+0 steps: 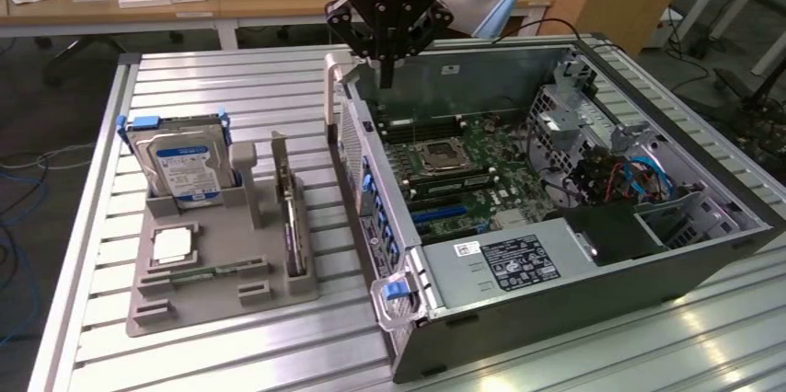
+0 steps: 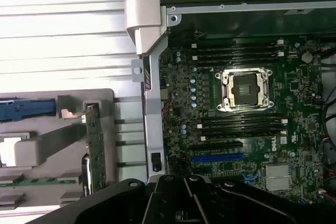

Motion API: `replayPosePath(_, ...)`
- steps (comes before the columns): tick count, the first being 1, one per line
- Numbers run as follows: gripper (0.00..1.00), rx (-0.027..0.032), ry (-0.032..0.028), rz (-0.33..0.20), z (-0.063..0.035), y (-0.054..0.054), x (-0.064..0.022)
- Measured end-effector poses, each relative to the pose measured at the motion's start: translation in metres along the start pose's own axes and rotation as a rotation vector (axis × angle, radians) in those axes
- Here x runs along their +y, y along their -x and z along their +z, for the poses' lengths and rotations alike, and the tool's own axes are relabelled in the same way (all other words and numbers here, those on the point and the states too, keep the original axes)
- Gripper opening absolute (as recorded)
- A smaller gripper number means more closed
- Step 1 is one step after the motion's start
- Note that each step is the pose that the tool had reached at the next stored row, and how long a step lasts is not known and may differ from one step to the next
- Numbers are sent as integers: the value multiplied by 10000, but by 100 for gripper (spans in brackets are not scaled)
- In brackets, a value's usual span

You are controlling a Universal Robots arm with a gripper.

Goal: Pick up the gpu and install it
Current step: 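Reach for the gpu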

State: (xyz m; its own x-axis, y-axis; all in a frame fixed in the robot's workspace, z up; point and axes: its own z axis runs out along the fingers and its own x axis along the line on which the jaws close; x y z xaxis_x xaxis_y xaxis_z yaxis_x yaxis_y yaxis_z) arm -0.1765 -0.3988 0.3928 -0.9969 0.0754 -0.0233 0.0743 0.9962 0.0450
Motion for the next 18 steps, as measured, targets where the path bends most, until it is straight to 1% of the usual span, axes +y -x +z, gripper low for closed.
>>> replayPosePath(18,11,0,-1,-2,-1,-59,-5)
